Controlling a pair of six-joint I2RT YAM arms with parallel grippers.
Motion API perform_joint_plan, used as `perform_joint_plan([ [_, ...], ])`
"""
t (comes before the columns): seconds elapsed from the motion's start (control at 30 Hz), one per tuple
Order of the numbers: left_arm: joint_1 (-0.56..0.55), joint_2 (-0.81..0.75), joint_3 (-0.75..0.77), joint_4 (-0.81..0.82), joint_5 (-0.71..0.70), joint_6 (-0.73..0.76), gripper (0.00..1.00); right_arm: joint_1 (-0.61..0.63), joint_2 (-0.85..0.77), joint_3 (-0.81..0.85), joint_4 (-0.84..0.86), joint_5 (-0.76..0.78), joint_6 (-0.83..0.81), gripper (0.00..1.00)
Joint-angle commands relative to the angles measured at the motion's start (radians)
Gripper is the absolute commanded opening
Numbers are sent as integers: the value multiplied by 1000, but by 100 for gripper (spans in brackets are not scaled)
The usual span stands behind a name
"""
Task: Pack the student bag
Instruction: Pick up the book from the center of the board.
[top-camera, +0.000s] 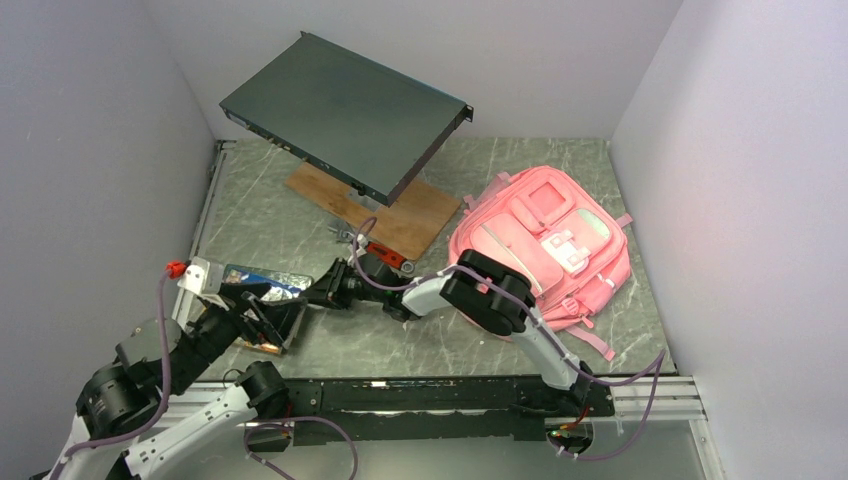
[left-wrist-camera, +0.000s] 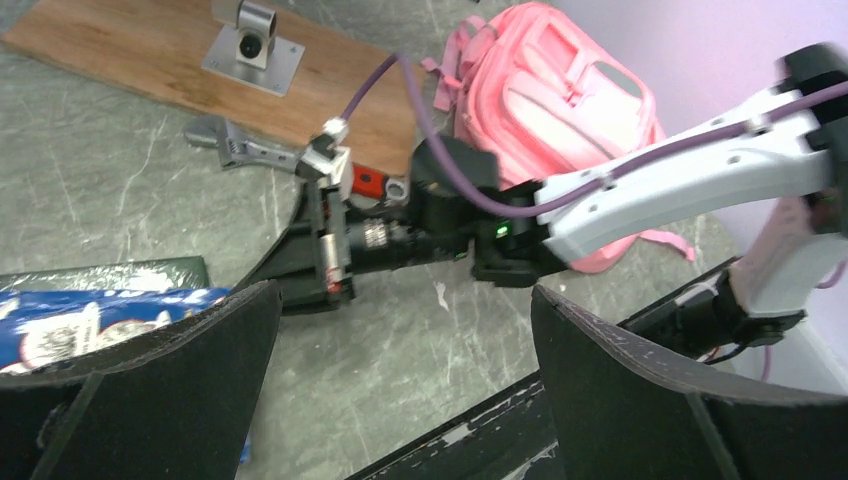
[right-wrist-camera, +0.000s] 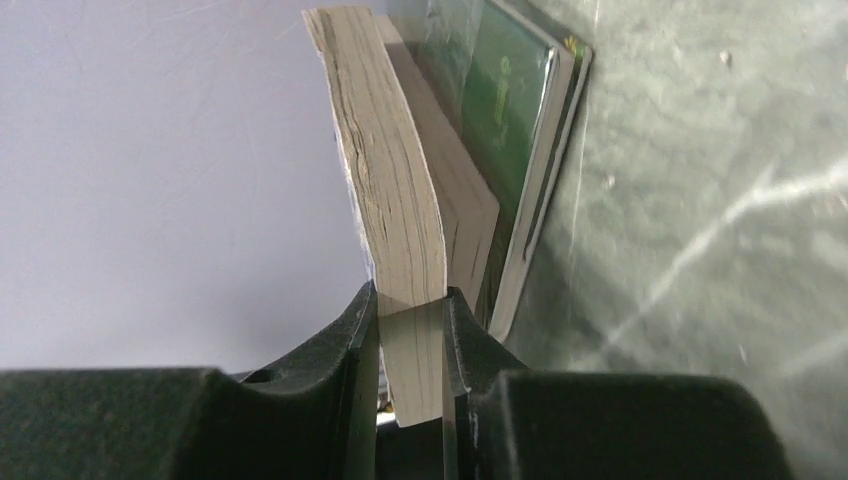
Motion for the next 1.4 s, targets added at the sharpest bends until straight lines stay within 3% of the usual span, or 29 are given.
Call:
perform_joint_plan([
  [0.0,4,63,-23,-13,-39,-12,100,-23,-209,-87,19,-57,-17,0],
  [0.17,4,210,-7,-47,-33,8,99,-56,-390,-211,-121,-67,74,0],
  [0.33,4,368,-14,7,83,102,97,-67,-552,-250,-379,0,123,0],
  [0.43,-2,457,-27,49,129,147,94,-73,-611,-257,-447,41,149,0],
  [0.53,-56,495,-66,92,60,194,94,-81,-670,-266,-511,87,177,0],
  [0.67,-247,586,-67,63,-236,224,96,-95,-723,-280,-579,141,236,0],
  [0.73,-309,656,-54,54,-313,248,98,-101,-733,-276,-601,154,259,0],
  [0.87,-340,771,-39,24,-414,255,99,-103,-754,-276,-610,165,300,0],
  [1.03,-344,787,-95,108,-428,318,96,-105,-783,-255,-652,183,311,0],
  [1.17,-345,838,-86,129,-480,363,88,-104,-789,-249,-671,163,344,0],
  [1.37,-345,932,-54,93,-499,356,66,-99,-820,-242,-711,180,336,0],
])
